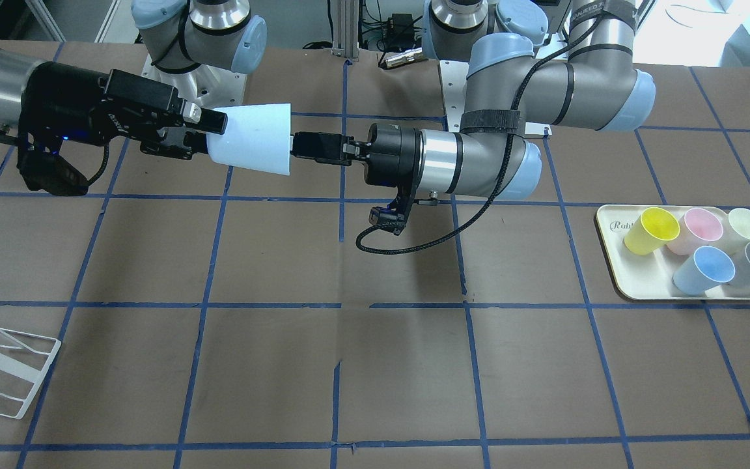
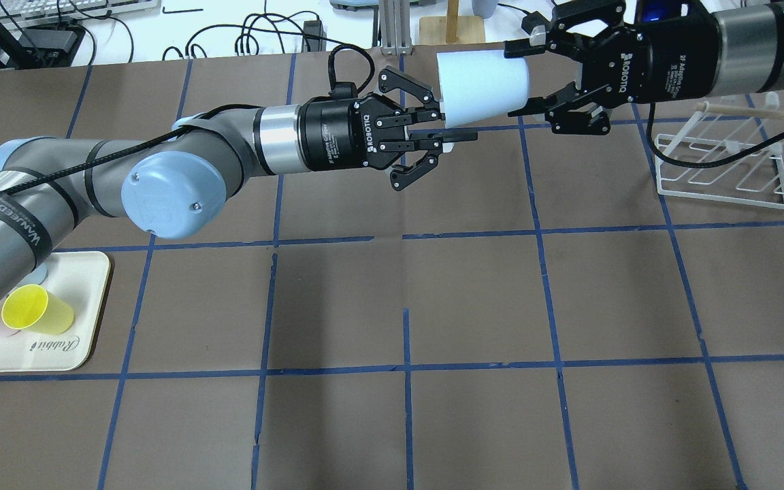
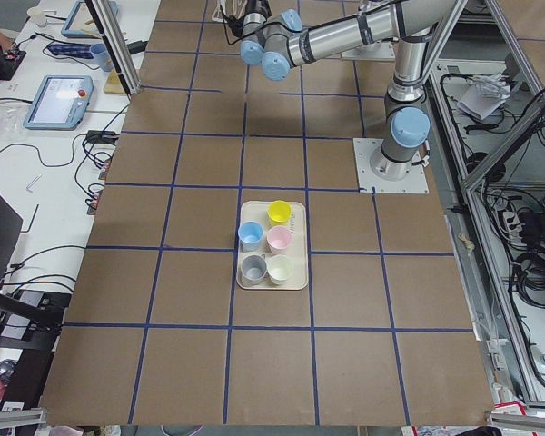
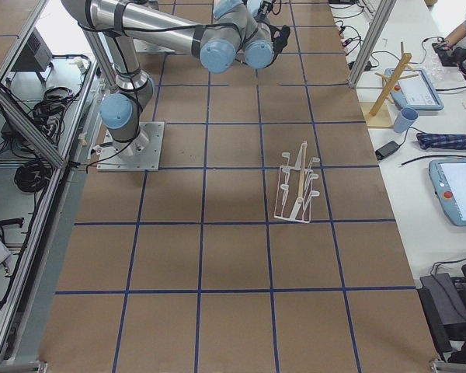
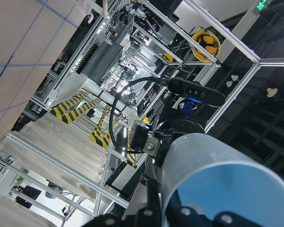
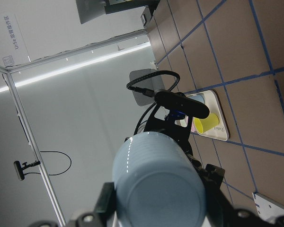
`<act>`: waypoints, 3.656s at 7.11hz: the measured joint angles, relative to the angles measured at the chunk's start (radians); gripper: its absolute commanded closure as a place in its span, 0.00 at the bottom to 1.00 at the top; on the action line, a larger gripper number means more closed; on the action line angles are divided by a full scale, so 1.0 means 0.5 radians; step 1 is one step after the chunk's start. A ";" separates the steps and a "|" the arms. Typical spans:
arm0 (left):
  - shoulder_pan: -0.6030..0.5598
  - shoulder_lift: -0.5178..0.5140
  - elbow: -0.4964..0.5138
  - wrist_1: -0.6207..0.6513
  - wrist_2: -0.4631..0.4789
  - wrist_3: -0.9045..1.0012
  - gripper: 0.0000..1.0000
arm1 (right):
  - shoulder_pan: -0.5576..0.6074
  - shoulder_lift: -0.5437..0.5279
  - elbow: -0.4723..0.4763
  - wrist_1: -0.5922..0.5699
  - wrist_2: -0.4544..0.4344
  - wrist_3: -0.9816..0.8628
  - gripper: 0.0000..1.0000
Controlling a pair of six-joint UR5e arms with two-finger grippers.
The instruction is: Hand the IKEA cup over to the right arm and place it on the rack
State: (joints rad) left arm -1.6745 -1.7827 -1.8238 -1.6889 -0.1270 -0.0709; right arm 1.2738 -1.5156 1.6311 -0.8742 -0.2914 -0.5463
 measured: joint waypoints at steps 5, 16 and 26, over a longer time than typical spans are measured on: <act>0.088 0.040 -0.006 0.011 0.055 -0.159 0.02 | -0.038 0.007 -0.018 -0.094 -0.020 0.011 0.77; 0.455 0.283 0.253 0.625 2.656 -0.231 0.00 | -0.201 0.066 -0.006 -1.990 -2.394 0.287 0.85; 0.219 0.574 0.293 0.211 3.482 0.306 0.00 | -0.230 0.362 0.008 -2.403 -2.599 0.086 0.83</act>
State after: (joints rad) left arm -1.5649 -1.4956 -1.6772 -1.5833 1.6142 0.0819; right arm 1.1588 -1.3344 1.6351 -2.0758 -1.5907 -0.5033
